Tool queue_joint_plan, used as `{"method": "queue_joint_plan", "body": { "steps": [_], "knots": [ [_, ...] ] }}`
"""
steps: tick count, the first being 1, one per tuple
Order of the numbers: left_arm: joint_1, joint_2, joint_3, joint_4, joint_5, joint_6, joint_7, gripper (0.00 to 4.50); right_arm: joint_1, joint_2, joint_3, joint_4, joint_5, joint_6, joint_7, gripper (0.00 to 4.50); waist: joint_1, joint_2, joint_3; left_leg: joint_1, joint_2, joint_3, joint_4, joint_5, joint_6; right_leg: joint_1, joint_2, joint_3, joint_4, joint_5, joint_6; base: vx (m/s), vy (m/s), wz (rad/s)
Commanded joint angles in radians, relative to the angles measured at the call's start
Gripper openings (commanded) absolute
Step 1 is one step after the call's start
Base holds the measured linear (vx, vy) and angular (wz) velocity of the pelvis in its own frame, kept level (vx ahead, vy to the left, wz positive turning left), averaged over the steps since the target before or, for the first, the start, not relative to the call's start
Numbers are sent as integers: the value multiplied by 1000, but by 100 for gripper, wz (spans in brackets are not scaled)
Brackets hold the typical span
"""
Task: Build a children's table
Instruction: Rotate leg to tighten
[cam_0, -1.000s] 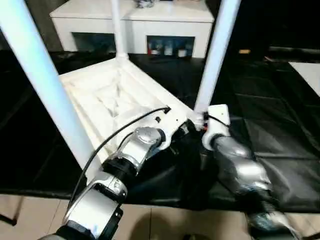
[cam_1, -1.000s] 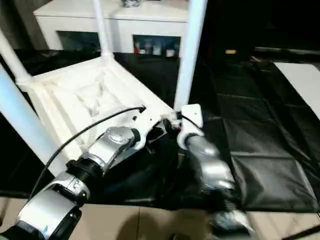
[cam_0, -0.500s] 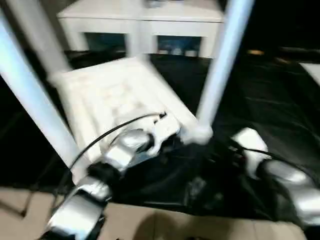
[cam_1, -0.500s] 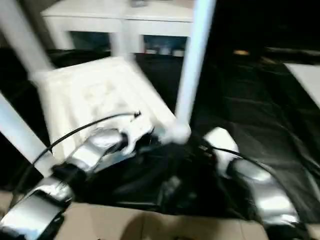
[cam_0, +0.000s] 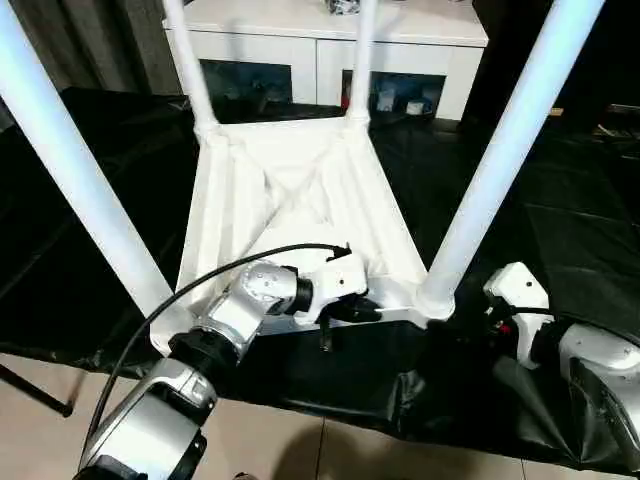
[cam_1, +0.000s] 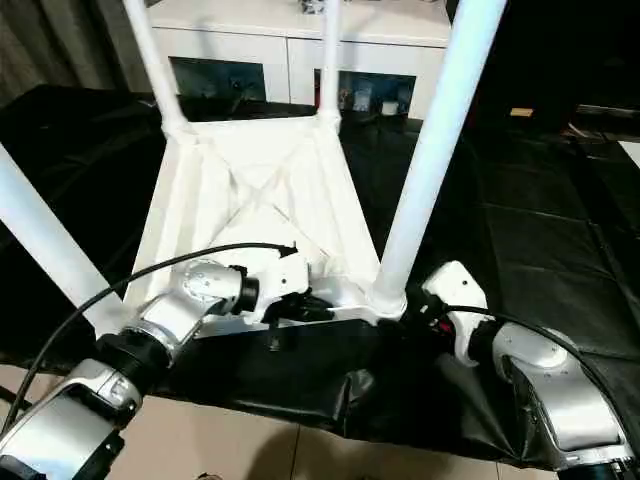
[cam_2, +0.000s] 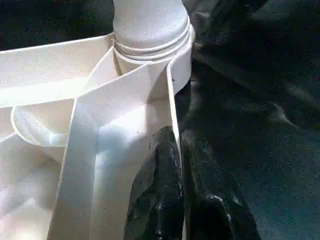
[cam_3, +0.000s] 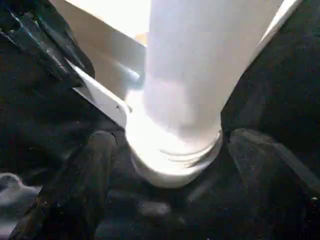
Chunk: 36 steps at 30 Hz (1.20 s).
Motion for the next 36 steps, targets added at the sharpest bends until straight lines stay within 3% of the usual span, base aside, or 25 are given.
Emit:
{"method": "queue_joint_plan", "body": {
  "steps": [1,12,20,29,31,35,36],
  "knots": [
    [-25,-11,-9,-16,-38,-63,-80,0,16,-15,-8,-29,11,2,7,391,-5,-21,-56,22,19,-6,-73,-293,77,34,-18,16,-68,-347,-188,0,0,0],
    [1,45,4,-12,-42,-184,-169,0,30,-25,-49,-42,32,8,14,391,-6,-19,-59,16,19,-8,-72,-266,86,42,-19,15,-57,-278,-206,0,0,0],
    [27,91,-16,-58,-50,-209,-263,0,59,-38,-57,-75,50,10,28,391,-8,-10,-59,19,21,-9,-75,-282,76,43,-18,15,-53,-255,-224,0,0,0],
    [38,107,18,-89,-84,-223,-261,0,82,-41,-65,-102,65,13,35,391,-2,-14,-60,23,23,-5,-71,-258,85,42,-18,17,-49,-224,-238,0,0,0],
    [61,127,33,-143,-119,-189,-283,43,89,-38,-62,-108,70,13,28,399,0,-16,-59,20,23,-6,-72,-257,82,45,-20,17,-47,-235,-234,0,0,0],
    [105,166,56,-238,-155,-164,-289,81,101,-27,-62,-118,73,12,19,399,-1,-14,-58,23,26,-6,-73,-268,78,42,-21,17,-47,-247,-240,0,0,0],
    [142,198,80,-326,-182,-134,-284,91,109,-15,-66,-127,72,12,7,399,-2,-18,-56,17,25,-7,-75,-276,76,44,-20,16,-47,-258,-234,0,0,0]
  ]
}}
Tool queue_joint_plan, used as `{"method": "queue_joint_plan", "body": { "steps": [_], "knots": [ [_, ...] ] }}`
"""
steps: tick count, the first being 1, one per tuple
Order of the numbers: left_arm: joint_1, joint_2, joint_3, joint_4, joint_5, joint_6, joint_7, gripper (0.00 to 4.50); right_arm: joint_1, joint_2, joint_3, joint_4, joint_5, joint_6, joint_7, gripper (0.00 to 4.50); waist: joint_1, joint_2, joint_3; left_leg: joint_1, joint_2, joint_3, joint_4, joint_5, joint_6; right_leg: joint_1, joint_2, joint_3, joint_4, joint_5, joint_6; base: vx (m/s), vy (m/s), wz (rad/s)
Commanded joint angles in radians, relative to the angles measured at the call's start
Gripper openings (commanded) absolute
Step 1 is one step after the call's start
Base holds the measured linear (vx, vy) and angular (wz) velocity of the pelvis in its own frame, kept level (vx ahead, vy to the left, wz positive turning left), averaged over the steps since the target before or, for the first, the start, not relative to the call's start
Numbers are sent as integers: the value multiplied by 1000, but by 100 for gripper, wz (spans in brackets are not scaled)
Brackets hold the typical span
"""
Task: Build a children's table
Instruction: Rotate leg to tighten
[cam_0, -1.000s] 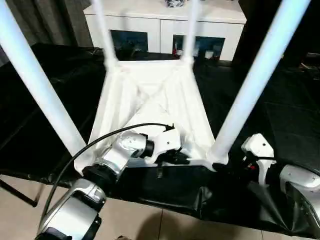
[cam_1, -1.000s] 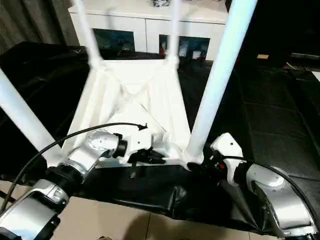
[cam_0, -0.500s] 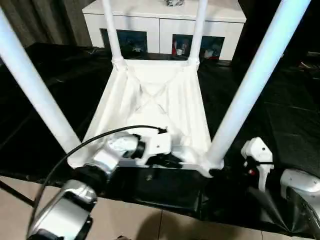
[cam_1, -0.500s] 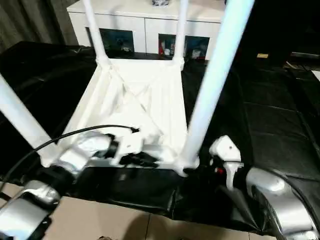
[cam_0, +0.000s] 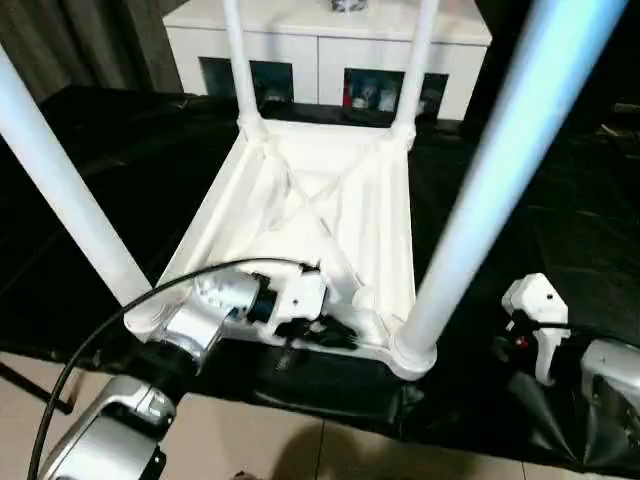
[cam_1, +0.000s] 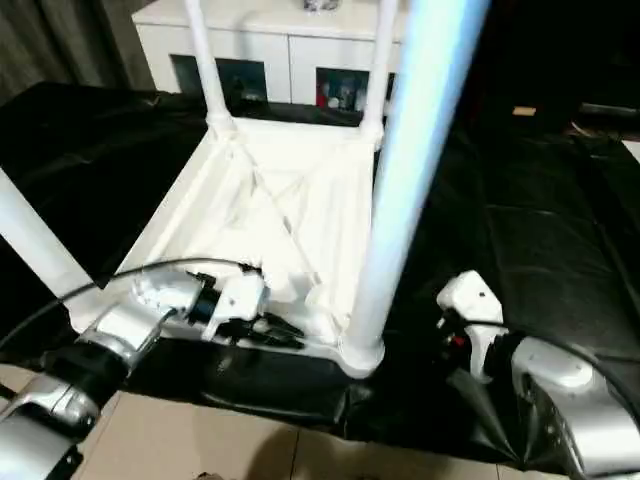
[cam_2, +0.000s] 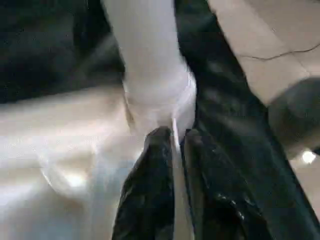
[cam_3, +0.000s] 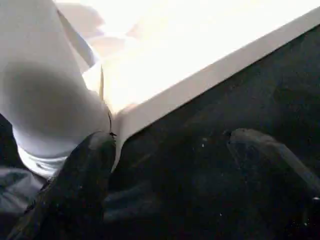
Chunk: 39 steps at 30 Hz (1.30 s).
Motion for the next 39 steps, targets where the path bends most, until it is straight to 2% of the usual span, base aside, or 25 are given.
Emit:
{"method": "queue_joint_plan", "body": {
  "steps": [1,2,4,5,6,7,8,11,12,14,15,18,19,21,24,27,28,29,30,31,33,34,35,36,39],
  "knots": [
    [33,42,41,-94,-40,42,-3,96,11,8,-10,-25,8,3,-16,399,-1,-18,-56,16,25,-8,-78,-279,73,44,-21,16,-47,-264,-230,0,0,0],
    [39,45,48,-107,-42,40,6,99,14,11,-12,-28,8,3,-19,399,-5,-18,-54,14,23,-9,-79,-286,71,45,-20,15,-48,-284,-223,0,0,0],
    [51,51,60,-128,-43,32,25,104,18,15,-15,-31,9,4,-23,399,-9,-16,-53,23,20,-8,-77,-338,50,34,-17,16,-59,-371,-192,0,0,0],
    [83,52,107,-201,-71,77,82,122,27,25,-24,-49,13,6,-40,399,-8,-15,-51,23,19,-9,-79,-349,45,33,-17,16,-61,-389,-186,0,0,0],
    [86,52,111,-208,-74,81,88,134,28,26,-25,-51,14,6,-41,399,-8,-13,-51,22,22,-10,-80,-361,32,33,-18,18,-59,-392,-183,0,0,0],
    [136,54,158,-308,-122,173,147,134,36,36,-35,-75,24,10,-59,399,-7,-14,-49,23,20,-10,-80,-369,31,31,-16,17,-62,-404,-178,0,0,0],
    [170,45,189,-361,-152,244,204,134,39,46,-43,-86,25,10,-76,399,-6,-8,-51,23,23,-12,-82,-374,21,34,-17,18,-56,-388,-180,0,0,0],
    [249,-11,274,-425,-196,368,377,134,55,90,-73,-114,37,14,-133,399,-10,-7,-46,24,17,-11,-81,-411,12,25,-10,13,-64,-447,-162,0,0,0],
    [276,-39,305,-429,-178,373,461,134,61,120,-88,-124,38,15,-174,399,-11,-11,-44,25,15,-12,-79,-421,10,21,-9,11,-71,-485,-143,0,0,0],
    [328,-102,355,-429,-120,365,625,134,69,180,-115,-140,39,31,-261,399,-15,-13,-44,22,11,-16,-78,-427,2,18,-5,7,-80,-550,-89,0,0,0],
    [352,-127,369,-429,-78,370,695,134,73,208,-122,-143,34,39,-302,399,-16,-15,-44,22,10,-17,-78,-426,3,16,-4,5,-83,-565,-76,0,0,0],
    [415,-196,420,-445,-31,358,856,134,93,282,-142,-152,36,42,-388,399,-20,-13,-43,21,6,-22,-79,-445,-6,10,-1,1,-94,-606,-34,0,0,0],
    [415,-196,420,-445,-31,358,856,134,93,282,-142,-152,36,42,-388,399,-22,-14,-42,20,5,-23,-79,-454,-6,9,0,-1,-98,-620,-21,0,0,0],
    [463,-225,443,-513,-11,343,944,134,113,306,-137,-178,43,42,-410,399,-25,-9,-40,19,5,-27,-82,-469,-7,8,0,-3,-101,-627,-7,0,0,0],
    [618,-283,458,-727,-96,293,938,134,170,293,-97,-238,50,36,-351,399,-32,-10,-38,5,14,-33,-92,-474,3,21,-8,-1,-99,-594,-20,0,0,0],
    [704,-279,430,-807,-116,277,912,134,180,271,-89,-249,35,24,-334,399,-38,-8,-39,10,13,-35,-93,-511,2,14,-1,-1,-100,-589,-17,0,0,0],
    [742,-265,405,-821,-89,295,922,134,175,266,-89,-238,13,11,-349,399,-41,-11,-35,10,13,-34,-94,-520,2,11,1,1,-104,-589,-11,0,0,0],
    [746,-257,396,-818,-68,299,930,134,169,267,-92,-233,8,8,-358,399,-42,-11,-35,9,13,-35,-94,-519,1,12,-1,1,-102,-590,-7,0,0,0],
    [745,-250,388,-812,-48,303,937,134,163,269,-96,-229,5,8,-366,399,-46,-14,-33,11,9,-32,-91,-520,2,7,2,3,-104,-609,5,0,0,0],
    [743,-250,388,-811,-45,305,941,134,161,271,-97,-228,6,9,-368,399,-48,-10,-35,17,7,-32,-88,-523,-3,3,3,3,-107,-621,13,0,0,0],
    [704,-263,398,-779,-17,329,994,134,136,295,-108,-217,-3,12,-417,399,-49,-20,-34,16,5,-31,-86,-511,-5,1,4,2,-109,-628,20,0,0,0],
    [687,-267,403,-768,-4,345,1011,134,124,311,-114,-208,-13,18,-450,399,-49,-17,-32,20,4,-31,-84,-517,-11,-3,5,0,-111,-645,25,0,0,0],
    [669,-266,407,-754,6,352,1018,134,110,327,-117,-195,-25,25,-483,399,-51,-22,-33,20,2,-32,-83,-515,-12,-2,4,-1,-111,-651,27,0,0,0],
    [652,-262,413,-741,14,368,1026,134,99,339,-120,-185,-34,35,-510,399,-54,-20,-33,16,1,-36,-86,-510,-17,3,3,-4,-110,-654,32,0,0,0],
    [611,-241,421,-715,-2,398,1047,134,75,364,-116,-172,-35,55,-545,399,-62,-19,-34,15,-2,-38,-84,-519,-17,4,3,-5,-109,-649,32,0,0,0]
  ]
}}
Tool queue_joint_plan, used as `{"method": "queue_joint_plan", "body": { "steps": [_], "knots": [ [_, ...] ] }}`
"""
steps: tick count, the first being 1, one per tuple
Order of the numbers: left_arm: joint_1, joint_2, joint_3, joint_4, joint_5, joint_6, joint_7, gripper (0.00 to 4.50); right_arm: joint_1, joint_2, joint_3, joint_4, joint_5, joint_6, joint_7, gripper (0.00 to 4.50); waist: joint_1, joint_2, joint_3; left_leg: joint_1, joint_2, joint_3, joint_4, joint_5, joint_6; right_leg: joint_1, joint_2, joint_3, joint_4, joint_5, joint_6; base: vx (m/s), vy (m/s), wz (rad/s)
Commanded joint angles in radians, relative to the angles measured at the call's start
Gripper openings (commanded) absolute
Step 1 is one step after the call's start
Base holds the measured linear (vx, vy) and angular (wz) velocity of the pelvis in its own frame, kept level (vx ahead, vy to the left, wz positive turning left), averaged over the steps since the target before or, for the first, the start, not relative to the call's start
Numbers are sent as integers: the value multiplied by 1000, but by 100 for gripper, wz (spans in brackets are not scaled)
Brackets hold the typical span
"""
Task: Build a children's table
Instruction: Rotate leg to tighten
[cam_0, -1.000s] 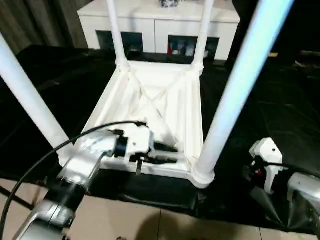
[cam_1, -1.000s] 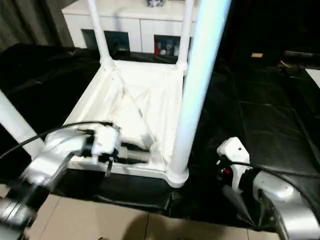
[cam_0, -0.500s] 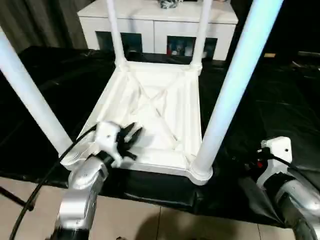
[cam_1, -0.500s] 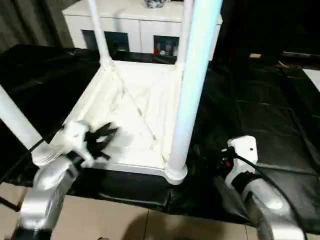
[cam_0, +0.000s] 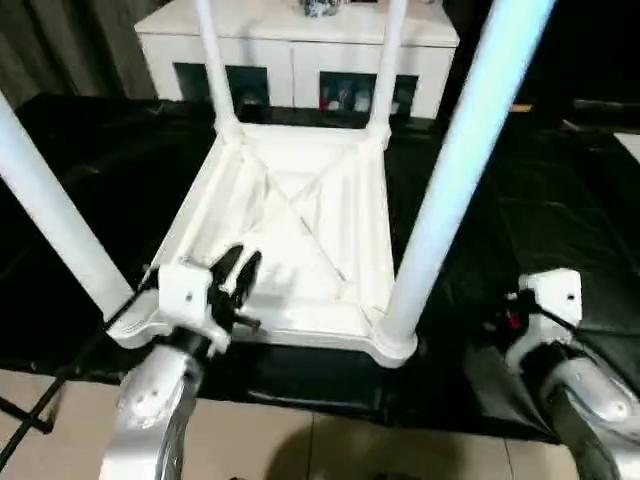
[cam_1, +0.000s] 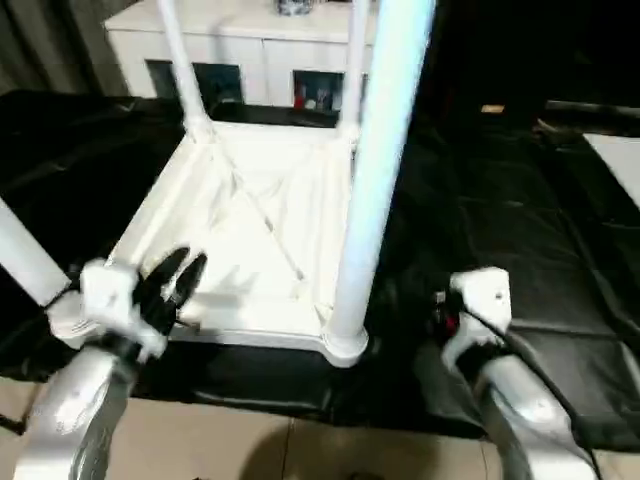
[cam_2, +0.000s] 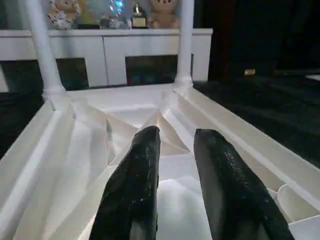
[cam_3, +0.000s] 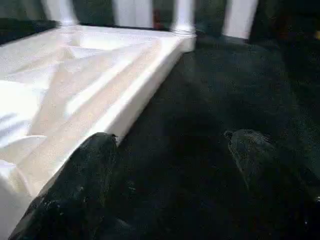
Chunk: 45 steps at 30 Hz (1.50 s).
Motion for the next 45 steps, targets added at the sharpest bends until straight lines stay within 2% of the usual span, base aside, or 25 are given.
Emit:
{"method": "queue_joint_plan", "body": {
  "steps": [1,5,8,10,16,22,24,25,28,29,30,31,32,34,35,36,37,38,39,40,41,42,43,44,45],
  "knots": [
    [-21,13,9,24,-5,32,19,134,-14,9,-14,10,-6,26,-24,399,-7,-10,-37,14,1,-21,-85,-515,-15,11,-1,-2,-101,-633,18,0,0,0],
    [-74,25,6,58,-4,52,16,134,-38,34,14,18,-23,47,-49,399,-8,-5,-39,5,0,-29,-88,-489,-7,15,-2,0,-97,-577,-4,0,0,0],
    [-89,27,8,69,-3,52,14,134,-37,34,27,18,-32,54,-57,399,0,-4,-54,-18,-4,-12,-77,-290,60,11,10,3,-77,-277,-133,0,0,0],
    [-96,28,9,74,-3,55,19,134,-35,31,36,18,-41,58,-61,399,-2,-2,-57,-21,-5,-8,-67,-298,90,4,9,-2,-79,-301,-159,0,0,0],
    [-102,26,15,81,8,55,66,134,-31,36,50,7,-54,82,-74,399,-14,-1,-43,7,-6,-30,-71,-540,3,1,2,-20,-109,-676,10,0,0,0],
    [-94,14,15,70,2,56,82,134,-40,41,61,16,-55,84,-83,399,-20,-24,-47,-5,-9,-21,-68,-492,43,8,-24,-2,-107,-663,-3,0,0,0],
    [-94,15,11,67,4,57,86,134,-48,38,65,17,-54,88,-79,399,-11,-25,-49,-19,-16,-16,-46,-394,113,16,-72,29,-120,-748,0,0,0,0],
    [-88,16,9,60,4,59,91,134,-54,39,66,17,-47,89,-70,399,-10,-35,-56,26,-11,12,12,-383,92,-32,-62,97,-138,-810,26,0,0,0],
    [-72,17,7,47,4,54,90,134,-59,36,69,18,-43,84,-56,399,20,-49,-51,2,-22,-11,42,-360,130,-14,-70,196,-142,-878,43,-11,110,-56],
    [-50,13,6,28,0,50,88,134,-55,29,73,16,-46,80,-46,399,30,-61,-41,-42,-19,-43,5,-352,189,24,-100,145,-125,-831,28,-1,192,-50],
    [-29,12,5,12,-1,54,88,134,-49,24,75,17,-47,80,-40,399,-2,-30,-35,-22,-8,-43,-60,-419,205,-1,-26,74,-104,-731,-20,6,201,-17],
    [-22,12,3,8,1,57,89,134,-46,23,74,18,-48,79,-40,399,-18,-18,-40,3,-7,-46,-77,-479,204,-9,19,36,-83,-634,-47,6,201,-17],
    [-15,13,1,5,4,60,90,134,-44,22,73,20,-49,76,-40,399,-32,7,-44,26,12,-54,-105,-548,184,-4,53,2,-37,-359,-108,-29,186,1],
    [14,14,-6,-10,6,62,87,134,-29,20,59,21,-41,68,-33,399,-23,18,-20,-1,52,-55,-182,-726,48,42,34,-39,39,-60,-125,-63,162,2],
    [29,14,-9,-19,7,59,87,134,-16,15,51,19,-35,63,-25,399,-16,12,-23,16,57,-56,-174,-764,15,41,17,-32,29,-66,-119,-51,87,10],
    [43,13,-12,-26,10,56,90,134,0,8,42,17,-28,55,-15,399,-18,-8,-16,49,16,-28,-144,-830,-61,18,4,-14,-47,-367,-90,-38,33,19],
    [49,12,-13,-30,11,55,92,134,7,4,36,16,-25,51,-9,399,-18,-8,-16,49,16,-28,-144,-830,-61,18,4,-14,-47,-367,-90,-38,33,19],
    [64,7,-14,-41,6,49,96,134,21,-5,22,13,-16,44,4,399,-24,-12,-7,82,2,-21,-117,-860,-66,-5,8,-38,-101,-565,-46,0,0,0],
    [74,3,-15,-49,2,45,98,134,28,-10,15,11,-11,40,12,399,-31,-1,4,62,18,-21,-161,-922,-70,36,33,-77,-78,-530,-38,-115,13,8],
    [100,0,-21,-65,1,33,98,134,42,-31,11,2,0,27,45,399,35,15,-4,-63,42,6,-244,-992,-88,165,28,-78,140,-223,-56,-115,13,8],
    [127,-4,-27,-78,-1,18,97,134,54,-51,10,-8,11,20,78,399,83,14,7,-88,42,49,-266,-990,-71,162,35,-73,160,-186,-49,-113,-41,17],
    [157,-14,-30,-90,-13,-10,93,134,64,-70,10,-17,26,26,113,399,58,-37,-13,14,30,54,-198,-776,-73,88,-4,4,102,-471,-24,69,-138,12],
    [159,-14,-30,-91,-14,-12,92,134,64,-71,10,-17,26,26,114,399,57,-85,-29,87,5,10,-34,-596,-71,5,-79,35,-30,-812,24,69,-138,12],
    [172,-21,-30,-98,-34,-19,84,134,67,-83,13,-19,28,24,132,399,42,-72,-13,69,-62,-72,136,-101,38,-24,-157,99,-152,-1134,-19,47,-84,-2],
    [189,-27,-29,-108,-37,-37,87,134,68,-104,22,-25,36,27,164,399,54,-52,3,2,-58,-120,111,-38,34,48,-146,105,-109,-1015,-81,-52,38,-5]
  ]
}}
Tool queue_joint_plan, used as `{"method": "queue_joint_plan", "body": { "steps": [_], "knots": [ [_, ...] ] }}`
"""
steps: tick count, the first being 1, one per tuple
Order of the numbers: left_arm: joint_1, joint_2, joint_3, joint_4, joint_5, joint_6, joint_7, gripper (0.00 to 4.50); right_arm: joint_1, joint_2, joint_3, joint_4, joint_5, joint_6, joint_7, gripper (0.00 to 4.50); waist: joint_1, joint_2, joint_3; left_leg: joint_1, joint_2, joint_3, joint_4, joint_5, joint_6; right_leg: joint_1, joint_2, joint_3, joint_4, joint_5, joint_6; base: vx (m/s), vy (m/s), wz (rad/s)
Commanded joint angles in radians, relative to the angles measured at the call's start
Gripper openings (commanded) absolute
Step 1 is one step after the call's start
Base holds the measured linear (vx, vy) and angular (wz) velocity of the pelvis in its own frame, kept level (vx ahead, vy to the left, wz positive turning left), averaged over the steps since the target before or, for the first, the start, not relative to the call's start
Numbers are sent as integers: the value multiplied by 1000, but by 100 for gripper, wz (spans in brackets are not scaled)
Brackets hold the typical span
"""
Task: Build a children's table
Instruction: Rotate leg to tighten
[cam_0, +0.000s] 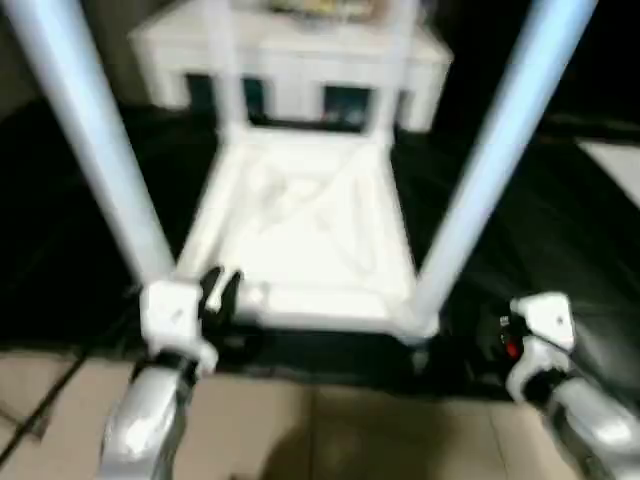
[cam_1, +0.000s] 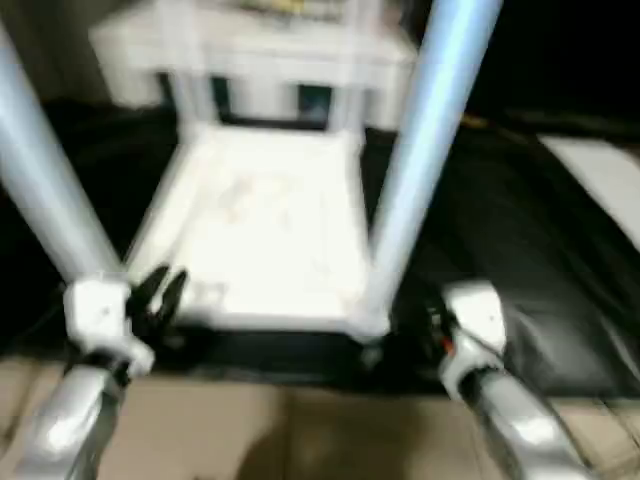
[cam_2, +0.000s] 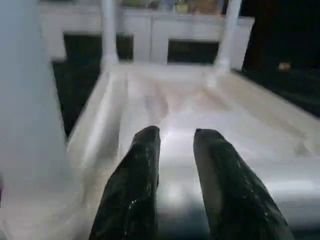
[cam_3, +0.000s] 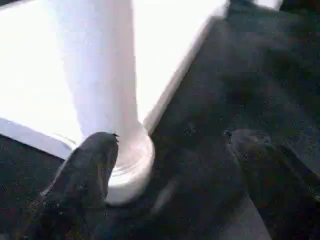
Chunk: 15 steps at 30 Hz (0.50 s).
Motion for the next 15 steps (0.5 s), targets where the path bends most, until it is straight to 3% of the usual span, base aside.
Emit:
{"method": "queue_joint_plan", "body": {
  "steps": [1,2,3,4,6,7,8,9,10,15],
  "knots": [
    [-23,5,-2,-25,-8,-28,2,134,9,-9,8,-18,24,1,41,399,-22,-14,-2,42,59,-62,-51,-196,-74,-34,-80,39,-197,-722,-143,-52,38,-5],
    [-13,-3,3,-31,-5,-38,14,164,11,-25,17,-26,34,6,69,399,-26,-8,-11,48,87,-59,-110,-358,-92,-40,-27,30,-162,-587,-149,0,0,0],
    [-3,-14,10,-43,-14,-57,20,169,14,-42,28,-39,48,17,100,399,-44,-1,-16,28,116,-73,-161,-518,-99,-12,-5,36,-127,-317,-158,-52,4,12],
    [5,-24,18,-55,-16,-79,32,169,18,-58,37,-48,63,26,129,399,-49,4,-13,16,113,-68,-176,-523,-77,7,-19,44,-133,-190,-182,-52,4,12],
    [17,-33,44,-77,-8,-112,63,190,31,-92,54,-58,74,24,179,399,-56,5,-23,1,108,-56,-176,-421,-35,27,-33,43,-138,-115,-199,0,0,0],
    [19,-38,59,-81,-10,-122,77,190,35,-101,56,-59,81,24,195,399,-59,2,-14,-1,109,-48,-180,-429,-26,21,-36,41,-152,-170,-195,0,0,0],
    [20,-41,68,-82,-13,-125,83,205,37,-104,56,-59,85,25,203,399,-60,1,-16,-1,107,-44,-177,-435,-31,20,-40,42,-155,-204,-191,0,0,0],
    [15,-42,82,-83,-19,-132,90,214,38,-107,57,-58,83,23,206,399,-63,-9,-12,-1,104,-41,-177,-454,-44,16,-44,45,-164,-283,-177,0,0,0],
    [10,-39,90,-82,-17,-135,94,218,38,-107,57,-59,80,21,205,399,-64,-10,-17,2,101,-39,-175,-433,-45,15,-46,47,-168,-305,-167,0,0,0],
    [-23,-27,145,-79,-4,-171,137,256,19,-45,45,-58,111,28,162,432,-63,-8,-26,-1,104,-31,-171,-262,3,21,-41,47,-155,-90,-200,10,-1,0]
  ]
}}
